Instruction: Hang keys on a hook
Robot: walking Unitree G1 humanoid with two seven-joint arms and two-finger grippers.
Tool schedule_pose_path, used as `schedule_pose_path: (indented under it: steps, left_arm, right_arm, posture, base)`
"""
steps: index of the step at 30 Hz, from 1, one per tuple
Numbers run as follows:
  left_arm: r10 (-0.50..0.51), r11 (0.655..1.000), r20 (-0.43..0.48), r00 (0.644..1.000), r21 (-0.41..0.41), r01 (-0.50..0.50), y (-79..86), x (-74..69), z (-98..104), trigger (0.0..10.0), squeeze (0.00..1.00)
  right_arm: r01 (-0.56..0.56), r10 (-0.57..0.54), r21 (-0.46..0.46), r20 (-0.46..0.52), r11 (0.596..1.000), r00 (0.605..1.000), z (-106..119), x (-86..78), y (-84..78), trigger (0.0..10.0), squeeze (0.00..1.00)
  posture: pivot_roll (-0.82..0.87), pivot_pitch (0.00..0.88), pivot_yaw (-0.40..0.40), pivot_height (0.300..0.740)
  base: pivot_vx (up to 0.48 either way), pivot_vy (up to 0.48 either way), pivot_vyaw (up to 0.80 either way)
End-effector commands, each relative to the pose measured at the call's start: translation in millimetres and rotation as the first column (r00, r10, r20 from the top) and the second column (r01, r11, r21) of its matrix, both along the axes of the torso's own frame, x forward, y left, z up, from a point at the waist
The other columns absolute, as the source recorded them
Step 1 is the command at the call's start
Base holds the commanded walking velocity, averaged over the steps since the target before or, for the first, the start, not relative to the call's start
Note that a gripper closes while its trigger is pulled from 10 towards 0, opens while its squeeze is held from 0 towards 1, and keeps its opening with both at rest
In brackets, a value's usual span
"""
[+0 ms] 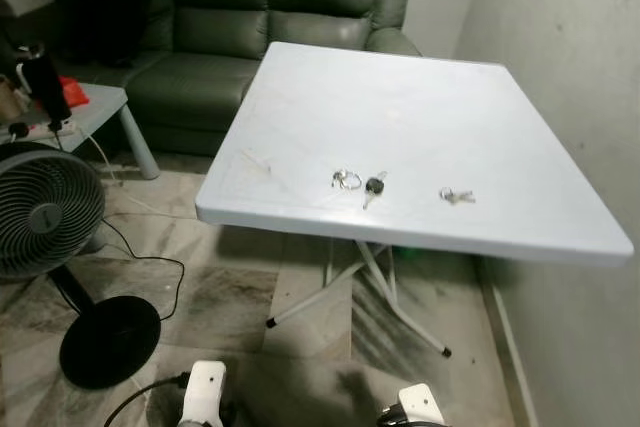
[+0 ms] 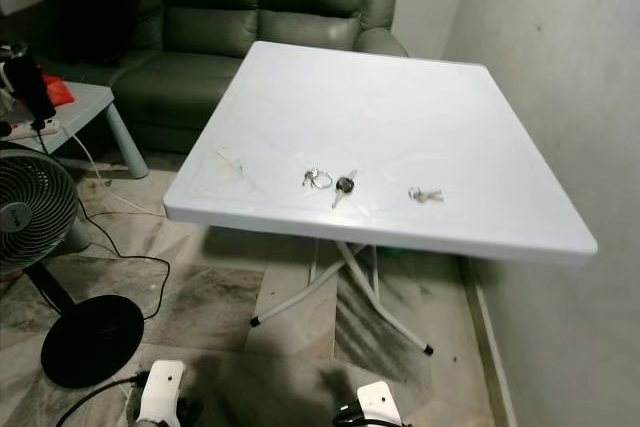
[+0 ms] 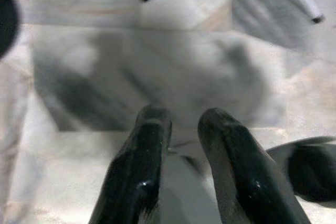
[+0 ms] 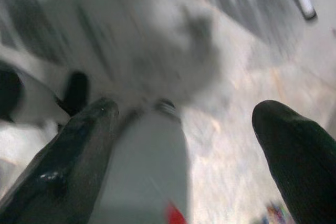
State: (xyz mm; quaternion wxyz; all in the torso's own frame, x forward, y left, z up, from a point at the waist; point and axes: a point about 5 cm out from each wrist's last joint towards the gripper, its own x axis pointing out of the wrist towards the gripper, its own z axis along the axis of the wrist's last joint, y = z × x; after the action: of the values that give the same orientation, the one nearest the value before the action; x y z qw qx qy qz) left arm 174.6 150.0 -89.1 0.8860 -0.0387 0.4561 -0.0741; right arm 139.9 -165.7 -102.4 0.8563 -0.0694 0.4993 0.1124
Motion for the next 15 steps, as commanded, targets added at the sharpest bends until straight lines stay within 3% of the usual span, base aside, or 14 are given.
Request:
schedule_pose_path:
  steps: [1, 9, 15]
  left_arm:
    - [0.000, 1.000, -0.011, 1.000, 0.016, 0.000, 6.2, -2.3, -1.0, 10.0, 0.00]
    - [0.007, 1.000, -0.012, 1.000, 0.013, -0.007, 6.5, -3.2, -1.3, 10.0, 0.00]
    - [-0.001, 1.000, 0.000, 1.000, 0.010, 0.001, 4.9, -1.0, -0.2, 10.0, 0.00]
  right_arm:
    - [0.009, -0.009, 0.014, 0.025, 1.000, 1.000, 3.0, 8.6, 2.9, 10.0, 0.00]
    - [0.013, -0.014, 0.016, 0.026, 1.000, 1.000, 3.2, 8.9, 3.0, 10.0, 0.00]
    - [0.015, -0.015, 0.014, 0.029, 1.000, 0.999, 3.4, 9.6, 2.6, 10.0, 0.00]
  posture:
    - [-0.01, 0.000, -0.056, 0.740]
    - [0.00, 0.000, -0.059, 0.740]
    - [-0.01, 0.000, -0.061, 0.740]
  base:
    - [0.000, 0.472, 0.00]
    - [0.000, 0.464, 0.00]
    - [0.000, 0.000, 0.00]
